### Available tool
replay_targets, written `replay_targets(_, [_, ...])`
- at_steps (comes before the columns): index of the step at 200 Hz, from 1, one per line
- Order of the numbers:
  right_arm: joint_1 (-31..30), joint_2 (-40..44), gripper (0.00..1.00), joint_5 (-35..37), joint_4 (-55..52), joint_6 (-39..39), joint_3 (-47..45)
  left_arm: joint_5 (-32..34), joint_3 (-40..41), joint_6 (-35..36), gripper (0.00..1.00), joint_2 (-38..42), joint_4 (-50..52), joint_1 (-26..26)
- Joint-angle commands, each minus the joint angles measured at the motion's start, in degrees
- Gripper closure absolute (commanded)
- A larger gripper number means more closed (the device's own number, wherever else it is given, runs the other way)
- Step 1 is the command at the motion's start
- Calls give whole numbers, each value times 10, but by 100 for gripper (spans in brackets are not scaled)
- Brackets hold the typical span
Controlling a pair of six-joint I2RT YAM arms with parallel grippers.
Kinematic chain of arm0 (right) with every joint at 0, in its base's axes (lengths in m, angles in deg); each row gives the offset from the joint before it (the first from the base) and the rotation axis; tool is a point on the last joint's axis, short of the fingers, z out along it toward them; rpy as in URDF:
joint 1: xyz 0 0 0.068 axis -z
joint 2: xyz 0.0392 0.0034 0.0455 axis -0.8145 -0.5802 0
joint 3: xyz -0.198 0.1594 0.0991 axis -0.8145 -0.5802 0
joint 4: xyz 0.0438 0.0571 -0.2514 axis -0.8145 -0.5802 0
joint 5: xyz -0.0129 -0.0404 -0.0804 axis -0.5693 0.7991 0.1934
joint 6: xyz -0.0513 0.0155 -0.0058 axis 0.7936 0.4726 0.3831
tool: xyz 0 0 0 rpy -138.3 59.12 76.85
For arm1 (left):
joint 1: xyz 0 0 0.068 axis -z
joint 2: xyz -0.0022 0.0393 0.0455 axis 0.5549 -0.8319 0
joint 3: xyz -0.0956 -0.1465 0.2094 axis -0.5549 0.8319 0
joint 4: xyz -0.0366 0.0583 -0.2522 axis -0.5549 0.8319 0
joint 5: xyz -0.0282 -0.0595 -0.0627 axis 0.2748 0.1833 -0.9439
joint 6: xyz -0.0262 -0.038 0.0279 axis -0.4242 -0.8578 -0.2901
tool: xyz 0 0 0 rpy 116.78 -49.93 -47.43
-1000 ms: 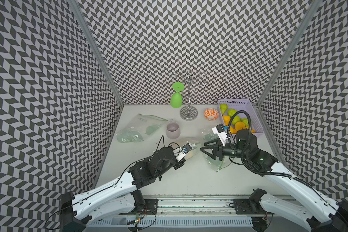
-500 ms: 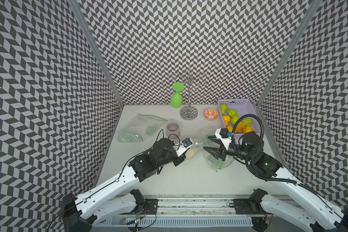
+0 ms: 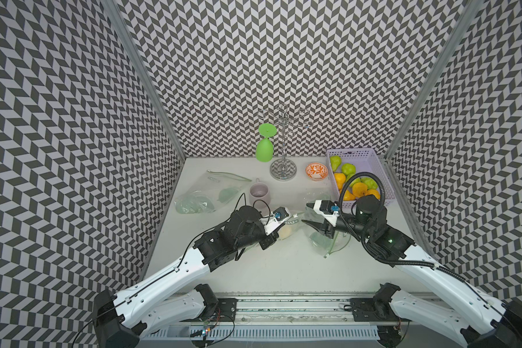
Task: Open the zip-top bag and take out the pear
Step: Pick up the zipper food storage bag at the center of the board, then unzip the zipper on the zipper food storage bag.
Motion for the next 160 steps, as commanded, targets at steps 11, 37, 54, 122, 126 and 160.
replay_targets(11, [-3,-4,50,-29,44,32,-1,-11,-21,-7,87,3,3,-5])
replay_targets(37, [-4,-26,53,-42,13,45,20,-10,-22,-6,87,2,3,-6])
replay_targets(54, [-5,-30,53,-44,14,46,17,-11,-24,-6,87,-2,4,-6])
replay_targets(122, [-8,-33,65,-58,24,37,14,-10,-24,-5,86,-8,3,-6])
replay_targets(126, [-8,-34,67,-59,21,36,16,-9,-24,-6,86,-9,3,-6])
replay_targets(160, [-10,-36,85,-70,10,32,24,-7,-28,-5,86,-14,7,-6])
